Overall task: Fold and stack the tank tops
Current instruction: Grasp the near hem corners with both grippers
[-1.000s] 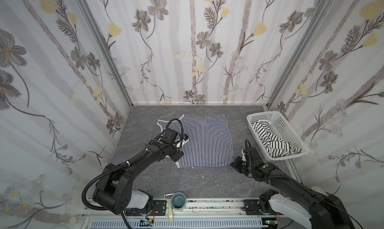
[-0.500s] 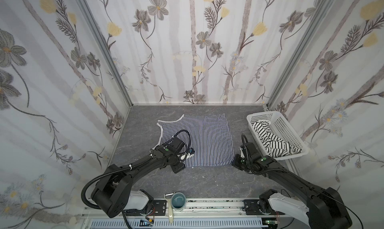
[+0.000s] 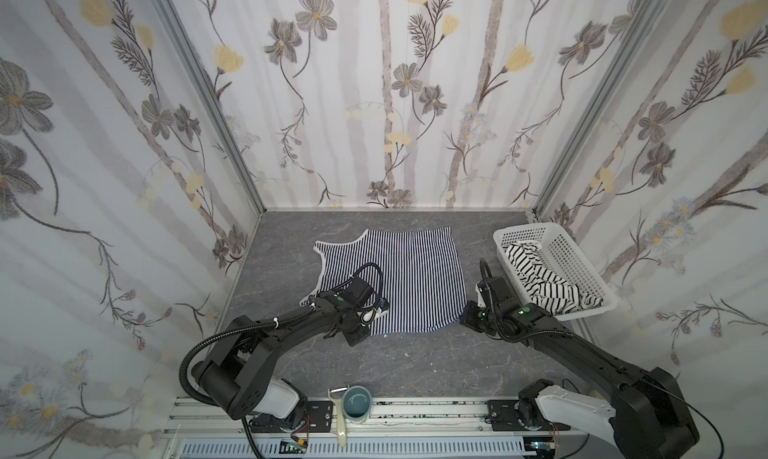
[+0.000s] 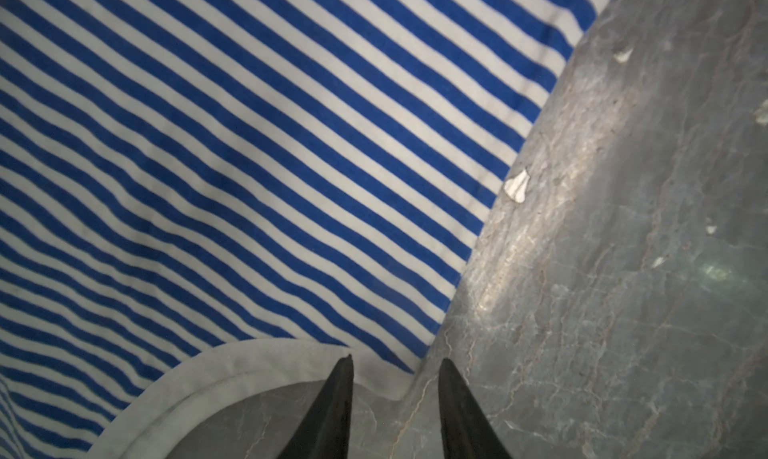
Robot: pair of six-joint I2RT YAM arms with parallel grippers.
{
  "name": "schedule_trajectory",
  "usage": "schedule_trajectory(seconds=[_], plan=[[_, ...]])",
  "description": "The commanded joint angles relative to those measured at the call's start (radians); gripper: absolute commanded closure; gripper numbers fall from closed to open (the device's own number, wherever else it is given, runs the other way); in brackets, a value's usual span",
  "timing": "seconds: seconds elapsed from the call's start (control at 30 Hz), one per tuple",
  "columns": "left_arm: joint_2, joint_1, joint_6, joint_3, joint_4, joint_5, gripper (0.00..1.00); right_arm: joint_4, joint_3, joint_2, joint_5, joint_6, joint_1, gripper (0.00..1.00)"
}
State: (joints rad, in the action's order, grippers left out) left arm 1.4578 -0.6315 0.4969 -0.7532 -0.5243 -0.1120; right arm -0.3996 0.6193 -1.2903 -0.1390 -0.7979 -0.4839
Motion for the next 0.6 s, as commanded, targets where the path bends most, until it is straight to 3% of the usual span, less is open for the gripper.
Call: schedule_trajectory(seconds=[0.0,0.4,0.47,0.53,0.57], plan=[[-0.002,-0.001,0.009,0.000,0.005,-0.008,0.64,0.009,0.010,-0.009,0.020,0.012,-0.002,1.00],[0.040,-0.002,0.047,0.028,0.007,-0.008,0.64,0.024,0.022,-0.035,0.017,0.012,0.001,1.00],[0.047,-0.003,0.048,0.031,0.005,-0.015,0.73,0.022,0.025,-0.038,0.016,0.012,-0.001,1.00],[0.045,-0.003,0.060,0.035,-0.003,-0.031,1.00,0.019,0.026,-0.038,0.019,0.014,0.001,1.00],[0.042,-0.002,0.066,0.036,-0.009,-0.038,1.00,0.018,0.026,-0.038,0.020,0.015,0.002,1.00]])
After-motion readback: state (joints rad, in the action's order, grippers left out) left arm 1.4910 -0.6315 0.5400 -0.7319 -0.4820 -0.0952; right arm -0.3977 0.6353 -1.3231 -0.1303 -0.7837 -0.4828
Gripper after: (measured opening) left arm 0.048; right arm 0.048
